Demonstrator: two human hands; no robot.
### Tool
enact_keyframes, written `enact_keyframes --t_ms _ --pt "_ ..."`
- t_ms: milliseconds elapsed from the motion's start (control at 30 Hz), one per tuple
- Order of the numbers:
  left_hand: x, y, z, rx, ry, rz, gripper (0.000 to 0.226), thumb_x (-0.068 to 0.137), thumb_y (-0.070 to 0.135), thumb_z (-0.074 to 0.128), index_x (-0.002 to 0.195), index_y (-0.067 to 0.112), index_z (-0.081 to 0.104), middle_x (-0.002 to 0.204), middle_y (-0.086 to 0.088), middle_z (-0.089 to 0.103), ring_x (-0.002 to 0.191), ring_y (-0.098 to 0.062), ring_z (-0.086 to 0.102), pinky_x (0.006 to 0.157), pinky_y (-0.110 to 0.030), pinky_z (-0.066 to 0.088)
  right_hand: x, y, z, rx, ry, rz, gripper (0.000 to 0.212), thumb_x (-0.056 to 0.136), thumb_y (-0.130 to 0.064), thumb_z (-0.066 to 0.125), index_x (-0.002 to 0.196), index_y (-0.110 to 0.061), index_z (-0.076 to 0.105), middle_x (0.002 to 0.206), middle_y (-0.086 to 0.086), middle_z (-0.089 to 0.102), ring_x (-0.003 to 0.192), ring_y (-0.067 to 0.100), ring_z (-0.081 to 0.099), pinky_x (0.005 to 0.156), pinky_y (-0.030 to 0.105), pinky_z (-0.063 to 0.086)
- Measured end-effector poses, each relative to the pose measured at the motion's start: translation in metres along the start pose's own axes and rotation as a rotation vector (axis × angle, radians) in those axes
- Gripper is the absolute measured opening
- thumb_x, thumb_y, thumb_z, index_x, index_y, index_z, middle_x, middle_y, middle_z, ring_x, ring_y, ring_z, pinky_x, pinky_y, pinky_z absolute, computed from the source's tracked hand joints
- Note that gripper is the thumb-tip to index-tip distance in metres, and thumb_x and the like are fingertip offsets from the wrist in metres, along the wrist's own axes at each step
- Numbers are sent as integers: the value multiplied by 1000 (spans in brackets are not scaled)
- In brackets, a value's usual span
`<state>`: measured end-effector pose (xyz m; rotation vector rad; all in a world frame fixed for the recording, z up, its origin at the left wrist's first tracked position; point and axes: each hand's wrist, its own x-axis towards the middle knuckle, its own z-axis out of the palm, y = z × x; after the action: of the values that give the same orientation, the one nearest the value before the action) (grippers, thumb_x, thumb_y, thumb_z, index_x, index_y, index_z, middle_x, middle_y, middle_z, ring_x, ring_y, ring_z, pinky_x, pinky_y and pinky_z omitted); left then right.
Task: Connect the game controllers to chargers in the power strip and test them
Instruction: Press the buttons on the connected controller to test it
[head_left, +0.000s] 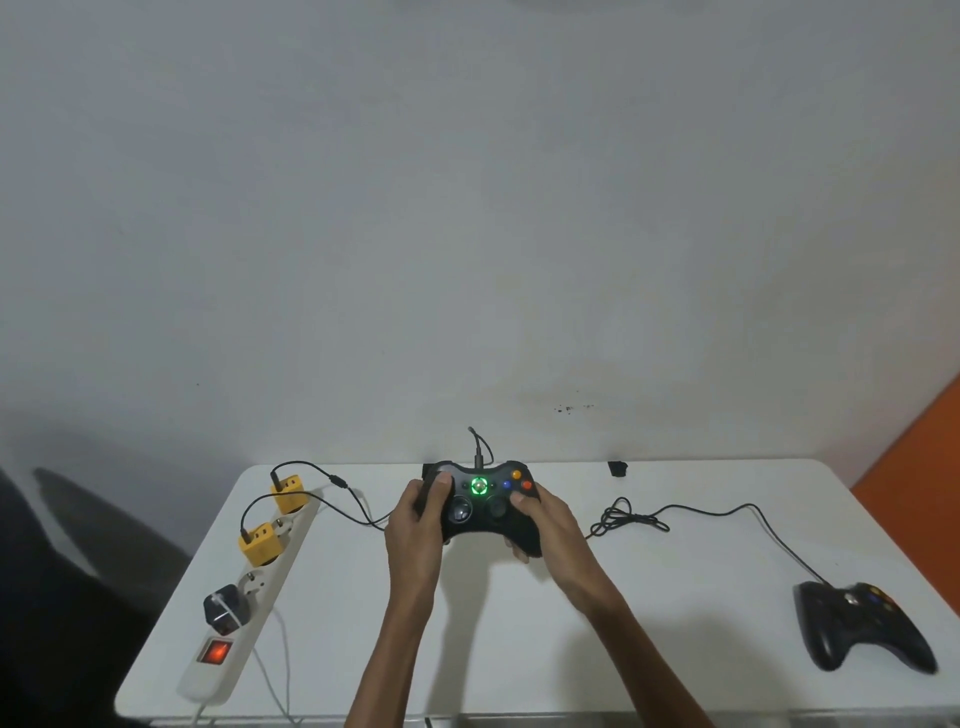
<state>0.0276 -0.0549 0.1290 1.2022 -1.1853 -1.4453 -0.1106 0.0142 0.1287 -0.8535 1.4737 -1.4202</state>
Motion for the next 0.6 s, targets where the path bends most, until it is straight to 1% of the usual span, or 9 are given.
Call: enact_keyframes --t_ms 100,133,200,267,333,367,467,533,600 --pt "0 -2 0 -46 -27 14 31 97 37 54 75 15 54 76 0 59 75 -18 52 70 -34 42 2 1 1 45 63 20 44 99 -36 44 95 5 61 62 9 59 50 18 52 49 28 37" --pt "-1 -2 0 -57 -39 23 30 98 36 53 77 15 56 76 1 59 76 -18 53 72 -34 43 3 1 2 62 92 34 46 100 -37 42 91 4 61 61 8 59 49 18 51 47 25 37" --pt "-4 -4 3 -35 -58 62 27 97 37 54 77 19 58 75 4 60 76 -18 54 74 -37 45 5 0 2 93 147 60 42 102 -35 42 87 -2 64 60 3 59 51 16 50 45 21 39" --pt "-7 -7 5 -3 -63 108 23 93 40 57 80 21 60 74 9 61 76 -15 56 78 -40 50 5 -1 3 128 179 80 38 101 -34 45 89 -6 67 66 1 62 59 15 55 46 19 42" --pt "-8 -8 7 29 -42 135 20 91 41 59 83 24 63 74 14 63 75 -12 59 83 -43 54 7 -1 6 146 217 94 35 100 -36 48 90 -10 71 76 4 66 69 17 59 52 22 46" --pt "-7 -10 8 34 -31 138 20 91 42 60 85 24 65 75 13 65 77 -12 61 84 -44 55 8 -1 6 130 246 91 34 100 -36 50 88 -12 72 78 5 66 71 18 60 54 25 48" --pt "-9 -13 10 38 3 134 22 92 45 60 89 24 65 79 13 67 79 -12 62 83 -44 55 13 1 6 -32 319 16 37 99 -40 52 82 -14 72 74 7 68 69 18 61 55 34 52" --pt "-9 -14 11 22 17 119 24 95 46 54 85 26 61 77 13 64 76 -12 58 79 -41 51 15 1 6 -154 334 -50 45 94 -52 54 80 -12 70 74 14 69 66 18 60 56 40 56" --pt "-8 -13 10 16 23 112 31 96 48 47 87 23 61 78 11 63 76 -14 55 76 -39 47 14 1 7 -223 323 -79 53 89 -60 57 78 -9 67 75 18 68 63 16 59 58 44 58"
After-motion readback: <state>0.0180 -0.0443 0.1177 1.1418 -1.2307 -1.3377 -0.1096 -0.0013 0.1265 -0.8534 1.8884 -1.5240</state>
